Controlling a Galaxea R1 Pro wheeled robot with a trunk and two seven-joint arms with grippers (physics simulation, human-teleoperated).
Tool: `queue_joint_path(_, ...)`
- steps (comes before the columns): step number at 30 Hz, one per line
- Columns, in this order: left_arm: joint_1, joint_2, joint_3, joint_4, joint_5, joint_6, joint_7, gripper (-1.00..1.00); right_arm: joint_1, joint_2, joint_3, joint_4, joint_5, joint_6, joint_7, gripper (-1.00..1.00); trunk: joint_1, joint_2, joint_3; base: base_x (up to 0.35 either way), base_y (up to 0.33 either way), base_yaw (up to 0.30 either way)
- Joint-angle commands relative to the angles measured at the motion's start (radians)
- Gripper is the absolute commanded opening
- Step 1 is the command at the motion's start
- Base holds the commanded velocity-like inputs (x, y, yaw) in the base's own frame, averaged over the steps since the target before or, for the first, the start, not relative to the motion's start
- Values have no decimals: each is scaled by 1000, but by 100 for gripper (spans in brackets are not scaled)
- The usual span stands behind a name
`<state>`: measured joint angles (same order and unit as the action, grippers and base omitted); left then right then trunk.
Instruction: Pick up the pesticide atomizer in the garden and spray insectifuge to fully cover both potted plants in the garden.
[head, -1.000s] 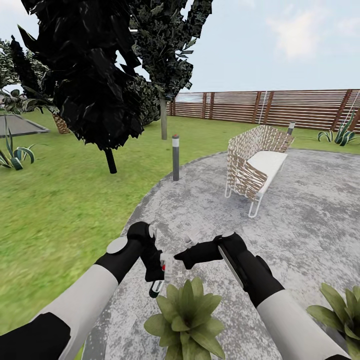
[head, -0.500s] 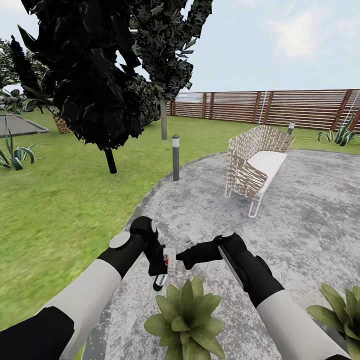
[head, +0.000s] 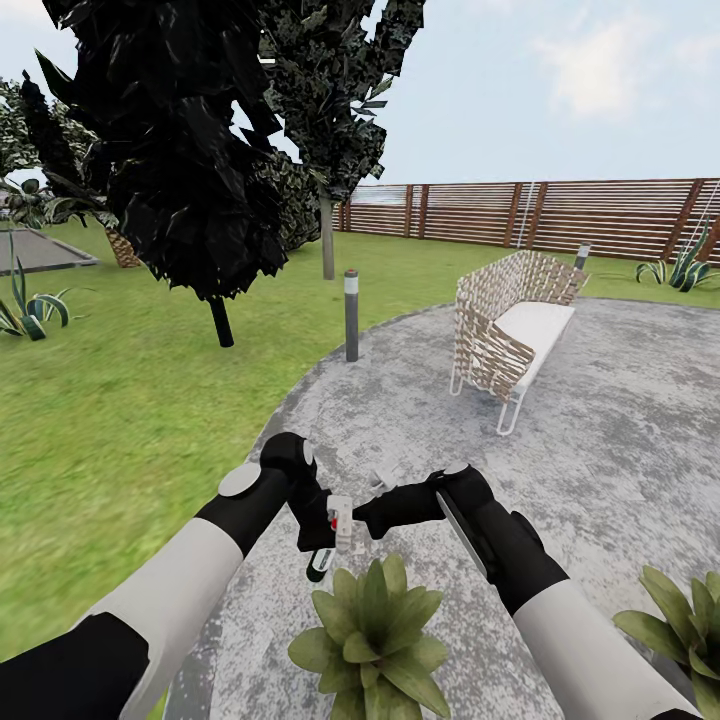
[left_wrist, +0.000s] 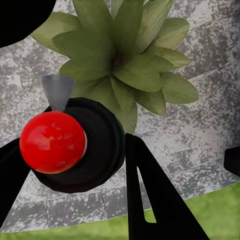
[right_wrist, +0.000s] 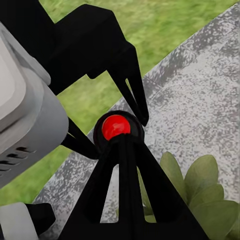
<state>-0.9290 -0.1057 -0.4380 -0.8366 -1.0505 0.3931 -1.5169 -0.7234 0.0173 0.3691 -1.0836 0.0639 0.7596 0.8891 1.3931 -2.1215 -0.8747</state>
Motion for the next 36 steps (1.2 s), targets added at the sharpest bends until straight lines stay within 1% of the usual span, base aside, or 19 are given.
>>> queue_joint_path(1,-1,-1,-1,-1,-5,10,-6,-100,-1,0,-1,-1,7,4,6,-100,0,0,-1,0,0,0)
queue_joint_path(9,-1,-12,-1,-1,-5,9,-6,-100,-1,0,-1,-1,7,4,6,-100,0,0,-1,0,0,0)
queue_joint_path(31,-5,-13,-1,-1,-5,9,-8,-100,-1,-4,-1,-1,7,4,6,-100,0,0,-1,0,0,0)
queue_joint_path(32,-5,-13,-1,-1,-5,9,-11,-100,-1,-5,-1,-1,7,4,6,-100,0,0,-1,0,0,0)
queue_joint_path(33,-5,-13,-1,-1,-5,8,-29,-100,-1,-6,-1,-1,6,4,6,-100,0,0,-1,0,0,0)
queue_joint_path(36,-5,-13,-1,-1,-5,8,-42,-100,-1,-6,-1,-1,6,4,6,-100,0,0,-1,0,0,0)
